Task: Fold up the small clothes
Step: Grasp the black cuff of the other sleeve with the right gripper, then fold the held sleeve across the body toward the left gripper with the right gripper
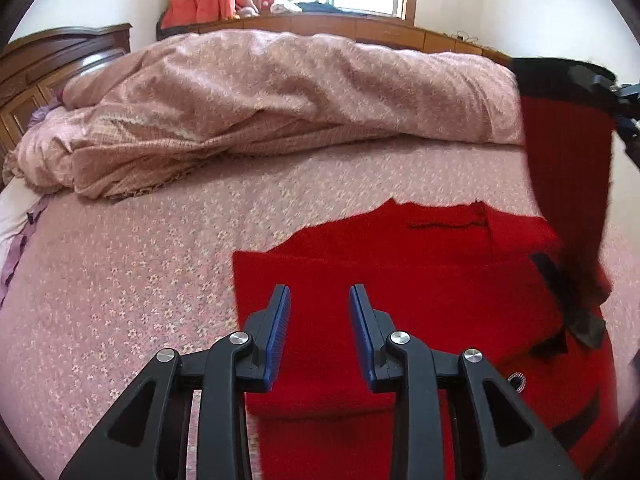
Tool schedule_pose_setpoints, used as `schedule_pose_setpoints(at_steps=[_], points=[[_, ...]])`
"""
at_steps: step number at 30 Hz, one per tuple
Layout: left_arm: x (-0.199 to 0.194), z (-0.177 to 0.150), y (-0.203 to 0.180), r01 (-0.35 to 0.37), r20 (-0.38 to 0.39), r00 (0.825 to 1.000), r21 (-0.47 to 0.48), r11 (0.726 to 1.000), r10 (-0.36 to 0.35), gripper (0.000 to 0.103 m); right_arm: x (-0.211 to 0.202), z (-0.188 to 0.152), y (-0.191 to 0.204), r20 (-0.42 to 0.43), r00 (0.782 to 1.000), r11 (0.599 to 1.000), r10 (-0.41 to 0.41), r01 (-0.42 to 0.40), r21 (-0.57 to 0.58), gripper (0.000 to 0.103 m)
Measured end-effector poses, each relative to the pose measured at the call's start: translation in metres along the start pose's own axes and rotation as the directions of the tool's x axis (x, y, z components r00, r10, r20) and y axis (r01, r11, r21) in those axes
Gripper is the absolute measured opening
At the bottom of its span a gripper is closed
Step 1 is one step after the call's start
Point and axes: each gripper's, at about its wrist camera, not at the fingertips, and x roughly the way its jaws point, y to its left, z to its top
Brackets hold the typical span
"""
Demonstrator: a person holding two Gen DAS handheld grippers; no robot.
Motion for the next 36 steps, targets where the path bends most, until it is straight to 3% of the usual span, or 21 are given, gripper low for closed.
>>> schedule_pose_setpoints(at_steps=[4,10,17,20,22,24,27,29,31,34,36], points=[[-0.001,0.007,0.019,0.024,-0.04,0.999,-0.084,0.996,-0.028,0.024,0.032,-0.044,0.035,-0.069,0.998,0.999,0.001,-0.004,-0.04,0.012],[-0.008,0.009,0.037,0.003,-0.024,1.0,-0.141,0.99,-0.006,0.025,0.048,-0.093,0.037,-0.156,0.987,0.998,0.027,-0.035,-0.046,0.012],[-0.001,0.006,0.033,-0.01,-0.044,0.999,-0.131,0.991,0.005,0.025,0.05,-0.138,0.046,-0.245,0.968,0.993,0.059,-0.081,-0.082,0.013],[0.003,0.006,0.03,-0.02,-0.051,0.999,-0.109,0.994,0.015,0.025,0.052,-0.149,0.053,-0.282,0.957,0.986,0.072,-0.111,-0.125,0.023],[0.004,0.005,0.029,-0.024,-0.055,0.998,-0.105,0.994,0.018,0.025,0.054,-0.149,0.054,-0.331,0.938,0.981,0.101,-0.151,-0.126,0.052],[0.006,0.005,0.03,-0.022,-0.059,0.998,-0.108,0.994,0.016,0.025,0.045,-0.142,0.049,-0.323,0.938,0.978,0.123,-0.169,-0.118,0.061],[0.01,0.004,0.03,-0.008,-0.072,0.997,-0.116,0.993,-0.001,0.025,0.024,-0.121,0.026,-0.321,0.939,0.979,0.126,-0.169,-0.112,0.062],[0.015,0.003,0.029,0.03,-0.094,0.995,-0.13,0.991,-0.043,0.026,0.009,-0.107,0.002,-0.333,0.938,0.98,0.096,-0.148,-0.136,0.063],[0.021,0.002,0.027,0.102,-0.109,0.987,-0.158,0.982,-0.12,0.028,-0.005,-0.098,-0.023,-0.348,0.938,0.975,0.001,-0.078,-0.209,0.063],[0.031,-0.001,0.022,0.24,-0.136,0.951,-0.235,0.942,-0.277,0.041,-0.027,-0.094,-0.063,-0.342,0.928,0.944,-0.151,0.032,-0.329,0.063],[0.042,-0.005,0.017,0.303,-0.157,0.922,-0.273,0.913,-0.353,0.046,-0.038,-0.088,-0.09,-0.335,0.92,0.942,-0.205,0.092,-0.322,0.063]])
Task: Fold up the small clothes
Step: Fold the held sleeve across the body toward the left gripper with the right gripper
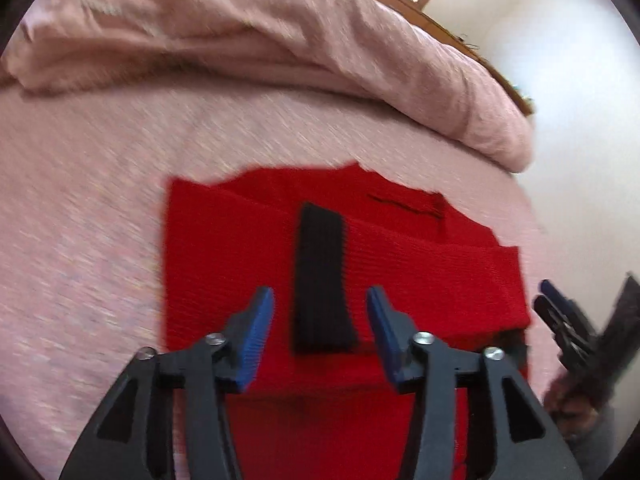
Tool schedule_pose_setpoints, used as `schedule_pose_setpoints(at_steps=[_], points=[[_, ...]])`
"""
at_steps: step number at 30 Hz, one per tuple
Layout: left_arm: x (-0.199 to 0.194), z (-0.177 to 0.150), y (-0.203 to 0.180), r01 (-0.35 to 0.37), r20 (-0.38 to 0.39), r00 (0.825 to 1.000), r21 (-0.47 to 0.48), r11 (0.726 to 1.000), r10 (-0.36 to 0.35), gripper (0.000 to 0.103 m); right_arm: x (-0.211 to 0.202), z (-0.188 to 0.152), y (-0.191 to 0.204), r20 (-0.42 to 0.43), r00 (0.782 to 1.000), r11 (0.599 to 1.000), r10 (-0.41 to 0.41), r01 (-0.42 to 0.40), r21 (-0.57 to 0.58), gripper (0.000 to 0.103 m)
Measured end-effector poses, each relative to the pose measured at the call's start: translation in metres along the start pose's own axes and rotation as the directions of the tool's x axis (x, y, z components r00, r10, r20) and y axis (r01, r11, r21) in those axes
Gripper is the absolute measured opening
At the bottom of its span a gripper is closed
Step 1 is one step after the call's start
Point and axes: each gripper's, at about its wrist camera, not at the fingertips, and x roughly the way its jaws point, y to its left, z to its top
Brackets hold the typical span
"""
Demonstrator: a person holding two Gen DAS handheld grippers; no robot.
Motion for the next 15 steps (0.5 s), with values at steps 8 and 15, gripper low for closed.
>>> schedule_pose_setpoints(at_steps=[8,15], points=[[0.031,-0.009,-0.006,-0.079,0.004,0.997,0.006,0.997,0.079,0.047,0.003,-0.03,-0.069,-0.096,0.995,0.994,-0.027,0.038,0.107,0.053],[0.024,-0.015,-0.004,-0.07,0.02,0.997,-0.034,0.997,0.07,0.0,0.022,-0.042,-0.085,-0.161,0.983,0.99,-0.083,0.1,0.101,0.01]])
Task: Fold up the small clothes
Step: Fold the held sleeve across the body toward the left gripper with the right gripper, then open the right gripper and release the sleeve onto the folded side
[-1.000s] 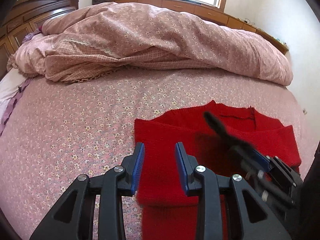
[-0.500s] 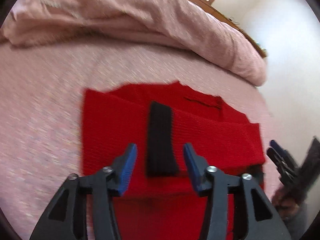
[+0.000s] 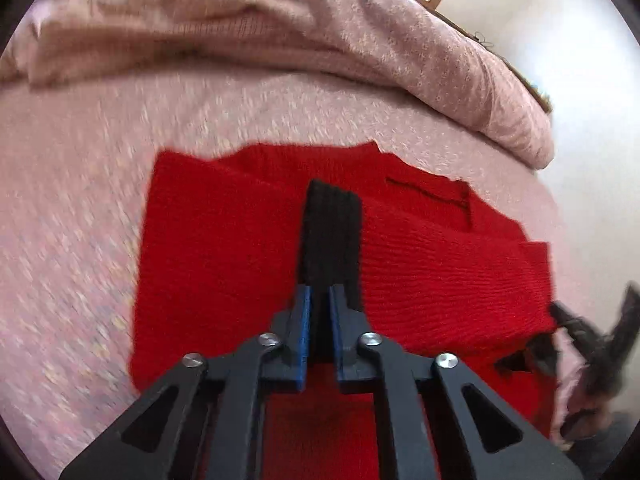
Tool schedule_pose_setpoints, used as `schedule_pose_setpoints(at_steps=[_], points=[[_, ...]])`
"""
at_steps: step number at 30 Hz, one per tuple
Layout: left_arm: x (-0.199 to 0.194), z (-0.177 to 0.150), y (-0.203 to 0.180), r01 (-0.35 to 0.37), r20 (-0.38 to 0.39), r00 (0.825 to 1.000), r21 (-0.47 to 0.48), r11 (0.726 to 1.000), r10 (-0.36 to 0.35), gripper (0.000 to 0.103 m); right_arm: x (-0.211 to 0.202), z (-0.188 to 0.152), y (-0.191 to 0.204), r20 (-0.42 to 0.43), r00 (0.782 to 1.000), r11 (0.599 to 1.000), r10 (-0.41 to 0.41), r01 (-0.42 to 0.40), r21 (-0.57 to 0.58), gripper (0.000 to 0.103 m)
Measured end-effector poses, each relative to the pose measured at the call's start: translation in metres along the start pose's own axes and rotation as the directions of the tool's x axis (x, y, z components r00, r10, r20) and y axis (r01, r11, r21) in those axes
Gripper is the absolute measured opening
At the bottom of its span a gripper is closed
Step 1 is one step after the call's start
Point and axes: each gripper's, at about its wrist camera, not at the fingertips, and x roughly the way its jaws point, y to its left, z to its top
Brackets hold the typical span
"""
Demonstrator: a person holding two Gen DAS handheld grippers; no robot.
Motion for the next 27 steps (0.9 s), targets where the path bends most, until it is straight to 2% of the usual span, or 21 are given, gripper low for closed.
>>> schedule_pose_setpoints(at_steps=[2,4,7,10,12,14,15,16,17,18,19,22,24,25,27], points=[[-0.003,0.0,0.009,0.049,-0.021,0.998,-0.06,0.997,-0.05,0.0,0.002,-0.003,-0.004,0.0,1.0,1.0,-0.028,0.028,-0.008,0.008],[-0.009,-0.001,0.011,0.072,-0.022,0.997,-0.066,0.995,-0.073,0.0,0.002,-0.006,-0.01,0.008,0.997,0.997,-0.074,0.074,-0.009,0.005],[-0.018,-0.003,0.005,0.067,-0.019,0.998,-0.025,0.997,-0.067,0.0,0.005,-0.008,-0.019,-0.008,0.991,0.991,-0.135,0.135,-0.002,0.005],[-0.023,-0.006,-0.004,0.026,-0.017,1.0,0.032,0.999,-0.025,0.0,-0.002,-0.008,-0.026,0.007,0.99,0.99,-0.138,0.138,0.035,0.005],[-0.024,-0.006,-0.006,-0.006,-0.007,1.0,0.05,0.999,0.006,0.0,-0.014,-0.007,-0.02,0.056,0.992,0.994,-0.111,0.109,0.026,0.005],[-0.021,-0.003,-0.005,-0.021,-0.013,1.0,0.05,0.999,0.022,0.01,-0.026,-0.005,-0.007,0.103,0.993,0.998,-0.061,0.062,-0.013,0.009],[-0.019,-0.002,-0.004,-0.025,-0.023,0.999,0.05,0.998,0.026,0.027,-0.031,-0.006,0.0,0.125,0.991,0.998,-0.042,0.048,-0.042,0.019],[-0.016,-0.002,-0.002,-0.026,-0.033,0.999,0.047,0.999,0.027,0.04,-0.036,-0.008,0.009,0.148,0.989,0.996,-0.029,0.041,-0.08,0.032],[-0.012,-0.002,-0.001,-0.009,-0.042,0.999,0.039,0.999,0.011,0.042,-0.039,-0.009,0.015,0.159,0.987,0.993,-0.019,0.037,-0.11,0.038],[-0.009,-0.003,-0.001,0.005,-0.052,0.999,0.032,0.999,-0.004,0.042,-0.04,-0.011,0.022,0.163,0.987,0.989,-0.011,0.034,-0.142,0.042],[-0.007,-0.003,-0.001,0.018,-0.064,0.998,0.027,0.999,-0.017,0.042,-0.039,-0.014,0.028,0.156,0.988,0.981,-0.012,0.042,-0.188,0.042],[-0.001,-0.005,-0.006,0.021,-0.063,0.998,0.044,0.999,-0.018,0.043,-0.032,-0.021,0.037,0.135,0.988,0.95,-0.07,0.108,-0.294,0.042],[-0.001,-0.006,-0.009,0.006,-0.034,0.999,0.06,0.998,-0.004,0.04,-0.027,-0.023,0.035,0.136,0.982,0.934,-0.131,0.169,-0.314,0.042],[-0.001,-0.006,-0.01,0.0,-0.022,1.0,0.062,0.998,0.001,0.029,-0.025,-0.024,0.032,0.126,0.981,0.933,-0.145,0.178,-0.312,0.042],[-0.004,-0.005,-0.008,-0.012,-0.012,1.0,0.058,0.998,0.013,0.016,-0.026,-0.026,0.027,0.092,0.99,0.943,-0.11,0.133,-0.305,0.042]])
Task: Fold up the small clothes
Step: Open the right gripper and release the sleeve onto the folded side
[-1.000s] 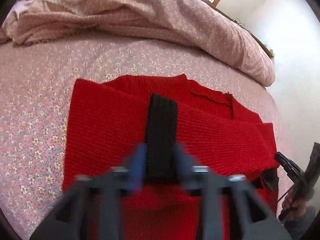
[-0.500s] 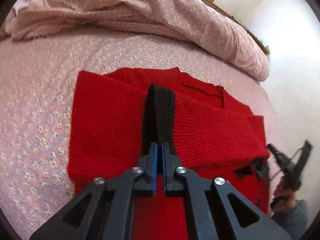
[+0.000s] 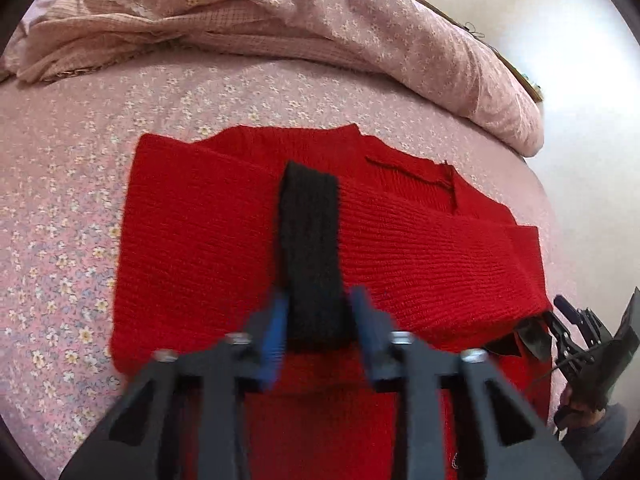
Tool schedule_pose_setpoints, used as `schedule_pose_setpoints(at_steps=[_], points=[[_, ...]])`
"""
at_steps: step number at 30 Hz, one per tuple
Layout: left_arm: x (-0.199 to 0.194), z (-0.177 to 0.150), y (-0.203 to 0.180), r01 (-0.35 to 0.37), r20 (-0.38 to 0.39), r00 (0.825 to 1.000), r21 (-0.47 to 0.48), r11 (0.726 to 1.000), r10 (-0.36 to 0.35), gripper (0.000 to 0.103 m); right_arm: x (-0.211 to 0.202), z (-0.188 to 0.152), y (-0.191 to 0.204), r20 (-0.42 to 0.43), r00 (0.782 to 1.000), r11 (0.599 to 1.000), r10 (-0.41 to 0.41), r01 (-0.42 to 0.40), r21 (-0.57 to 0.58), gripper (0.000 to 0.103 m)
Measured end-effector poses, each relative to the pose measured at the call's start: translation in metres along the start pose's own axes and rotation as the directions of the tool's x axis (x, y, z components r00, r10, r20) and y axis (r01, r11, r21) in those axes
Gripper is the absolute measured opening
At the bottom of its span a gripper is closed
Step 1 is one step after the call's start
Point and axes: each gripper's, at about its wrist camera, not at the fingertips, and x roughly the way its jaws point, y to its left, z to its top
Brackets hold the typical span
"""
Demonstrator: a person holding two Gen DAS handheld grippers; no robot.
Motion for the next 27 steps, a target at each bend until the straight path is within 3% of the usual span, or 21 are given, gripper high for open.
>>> schedule_pose_setpoints(at_steps=[1,3,9,12,14,16,22,27], points=[[-0.003,0.0,0.003,0.006,0.006,1.0,-0.009,1.0,-0.006,0.014,-0.005,-0.002,0.0,0.001,0.999,0.999,0.043,-0.043,0.0,0.042],[-0.005,0.001,0.008,0.029,0.009,1.0,-0.041,0.999,-0.028,0.011,-0.013,-0.004,0.004,0.03,0.998,0.998,0.047,-0.046,-0.042,0.042],[-0.005,0.002,0.011,0.039,0.0,0.999,-0.051,0.998,-0.039,0.009,0.011,-0.012,0.018,-0.011,0.996,0.982,-0.088,0.085,-0.17,0.042],[-0.008,0.001,0.009,0.027,-0.002,1.0,-0.024,0.999,-0.027,0.008,0.013,-0.01,0.023,0.023,0.989,0.968,-0.144,0.146,-0.204,0.042],[-0.008,0.002,0.003,0.024,-0.007,1.0,-0.006,1.0,-0.024,0.007,0.015,-0.007,0.023,0.044,0.987,0.964,-0.155,0.161,-0.209,0.032],[-0.012,0.002,0.002,0.035,-0.004,0.999,-0.006,0.999,-0.035,0.007,0.018,-0.004,0.023,0.028,0.983,0.96,-0.18,0.182,-0.211,0.012],[-0.029,-0.001,-0.003,0.07,0.002,0.998,0.016,0.997,-0.07,0.007,0.006,-0.005,0.019,0.046,0.972,0.947,-0.232,0.236,-0.216,0.011],[-0.018,-0.011,-0.006,-0.017,-0.017,1.0,0.056,0.998,0.018,0.007,0.012,-0.014,0.013,-0.006,0.977,0.957,-0.214,0.208,-0.202,0.011]])
